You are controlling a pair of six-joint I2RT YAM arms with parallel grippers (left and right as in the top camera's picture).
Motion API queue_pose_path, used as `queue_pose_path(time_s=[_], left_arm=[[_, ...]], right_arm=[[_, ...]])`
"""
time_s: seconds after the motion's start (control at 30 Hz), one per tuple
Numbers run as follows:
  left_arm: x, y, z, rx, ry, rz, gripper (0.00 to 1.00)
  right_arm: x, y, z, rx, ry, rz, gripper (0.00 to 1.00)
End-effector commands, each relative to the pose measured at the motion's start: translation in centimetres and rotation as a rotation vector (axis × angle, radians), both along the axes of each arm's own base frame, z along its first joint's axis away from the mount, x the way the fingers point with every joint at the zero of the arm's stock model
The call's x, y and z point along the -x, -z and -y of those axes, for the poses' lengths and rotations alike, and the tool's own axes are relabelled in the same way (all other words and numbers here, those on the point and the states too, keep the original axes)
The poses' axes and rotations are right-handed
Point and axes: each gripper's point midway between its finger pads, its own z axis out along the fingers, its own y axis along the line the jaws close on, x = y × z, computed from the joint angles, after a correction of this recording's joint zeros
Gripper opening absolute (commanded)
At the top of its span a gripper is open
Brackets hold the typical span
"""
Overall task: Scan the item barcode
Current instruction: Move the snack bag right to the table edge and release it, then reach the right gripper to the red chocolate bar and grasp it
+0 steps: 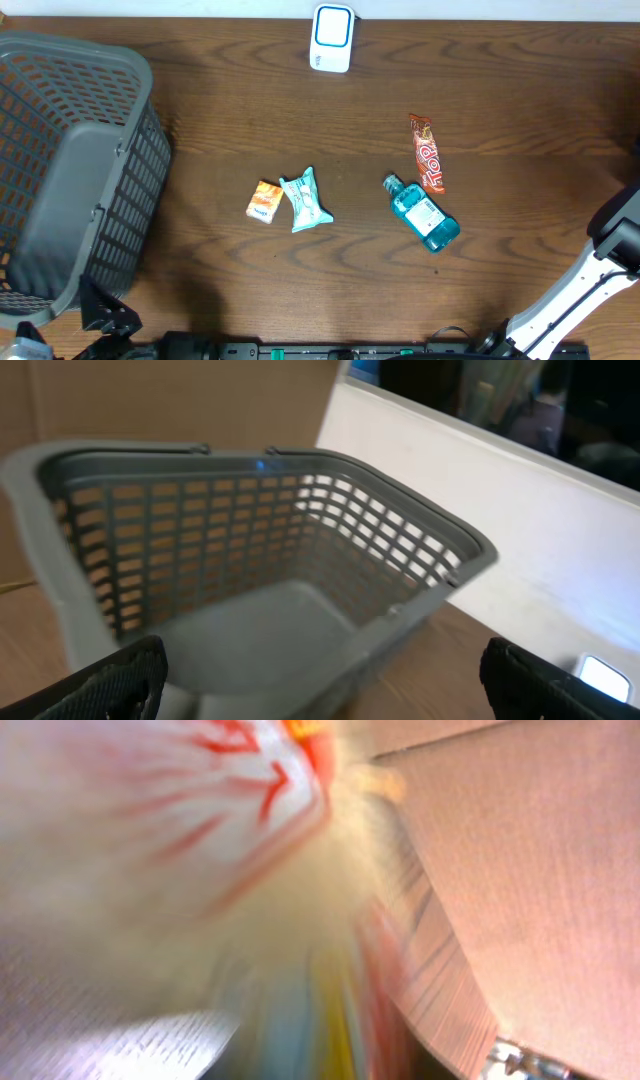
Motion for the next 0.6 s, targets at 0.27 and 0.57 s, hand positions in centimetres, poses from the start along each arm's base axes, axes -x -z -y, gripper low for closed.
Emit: queue_pose_path(time_s=[0.27, 0.57], left_arm=[[0.6, -0.1, -1.0, -0.013, -0.064, -0.001, 1.0], [0.6, -0.1, -1.0, -0.013, -0.065, -0.001, 1.0]], right_arm=[[-0.7, -0.7, -0.1, 0.002, -0.066, -0.019, 0.89], [-7.3, -9.4, -9.5, -0.016, -0.297, 0.197, 0.99]])
